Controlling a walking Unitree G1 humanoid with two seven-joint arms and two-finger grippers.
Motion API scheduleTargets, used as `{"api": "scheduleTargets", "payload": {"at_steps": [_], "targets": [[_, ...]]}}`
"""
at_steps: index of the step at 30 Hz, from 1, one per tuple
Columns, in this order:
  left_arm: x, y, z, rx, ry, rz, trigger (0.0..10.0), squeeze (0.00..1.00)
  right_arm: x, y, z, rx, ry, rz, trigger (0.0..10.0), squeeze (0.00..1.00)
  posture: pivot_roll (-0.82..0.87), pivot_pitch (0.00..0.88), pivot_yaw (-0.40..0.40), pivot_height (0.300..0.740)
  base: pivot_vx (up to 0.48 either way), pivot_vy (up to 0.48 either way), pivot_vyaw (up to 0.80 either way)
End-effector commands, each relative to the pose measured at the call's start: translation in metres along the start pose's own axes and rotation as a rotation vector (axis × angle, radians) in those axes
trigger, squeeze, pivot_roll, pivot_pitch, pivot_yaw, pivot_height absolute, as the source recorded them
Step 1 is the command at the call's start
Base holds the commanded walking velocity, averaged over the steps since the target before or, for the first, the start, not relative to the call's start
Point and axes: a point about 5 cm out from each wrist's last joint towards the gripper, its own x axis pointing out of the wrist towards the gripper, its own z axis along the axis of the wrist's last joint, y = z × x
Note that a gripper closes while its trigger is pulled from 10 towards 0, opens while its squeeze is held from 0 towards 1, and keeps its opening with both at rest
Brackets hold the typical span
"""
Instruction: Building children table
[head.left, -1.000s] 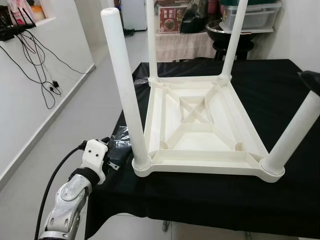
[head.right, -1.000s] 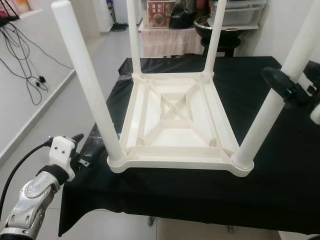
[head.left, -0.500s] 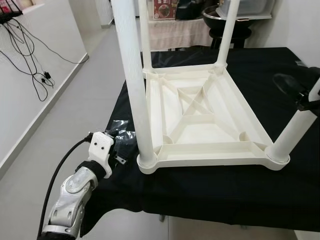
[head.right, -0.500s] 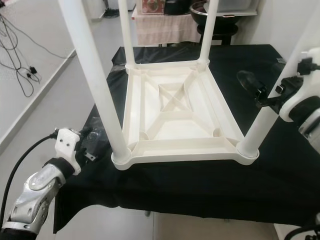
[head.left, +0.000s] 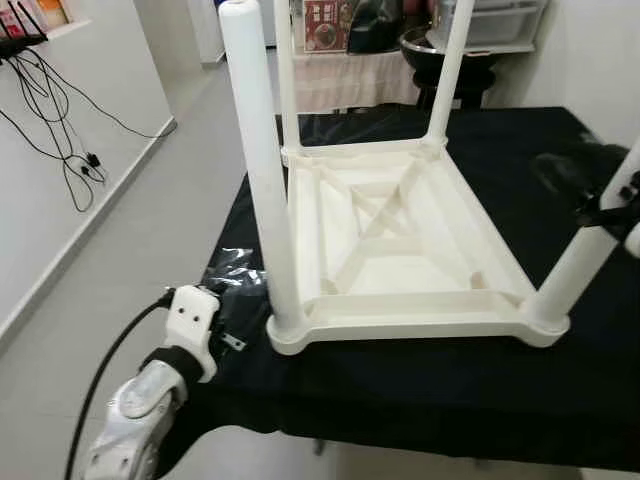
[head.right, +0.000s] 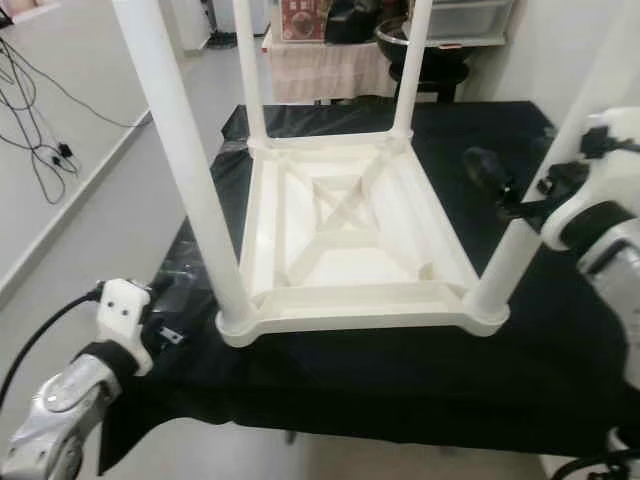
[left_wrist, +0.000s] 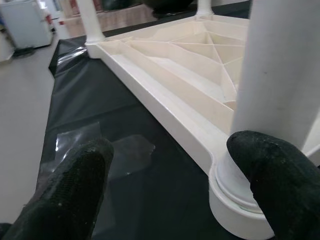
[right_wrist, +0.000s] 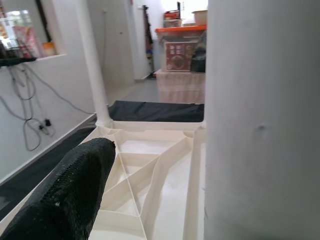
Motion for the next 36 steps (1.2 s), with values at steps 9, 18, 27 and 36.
{"api": "scheduleTargets", "payload": {"at_steps": [9,18,27,36], "targets": [[-0.016,-0.044,0.009,-0.061,0.012,-0.107,10.0,0.0,0.014,0.031,-0.011,0.043,0.011,0.144,10.0,0.0,-0.15,0.082,0.028,0.74,0.0,-0.294,0.0],[-0.022,-0.032,0.012,-0.019,0.008,0.028,10.0,0.0,0.018,0.034,-0.013,0.05,0.014,0.156,10.0,0.0,-0.15,0.084,0.023,0.74,0.0,0.0,0.0],[-0.018,0.003,0.01,0.059,0.005,0.277,10.0,0.0,0.019,0.036,-0.011,0.047,0.007,0.16,10.0,0.0,-0.16,0.086,0.024,0.74,0.0,0.0,0.0],[-0.016,0.022,0.009,0.093,-0.001,0.372,10.0,0.0,0.026,0.046,-0.014,0.057,-0.006,0.189,10.0,0.0,-0.15,0.083,0.023,0.74,0.0,0.0,0.0]]}}
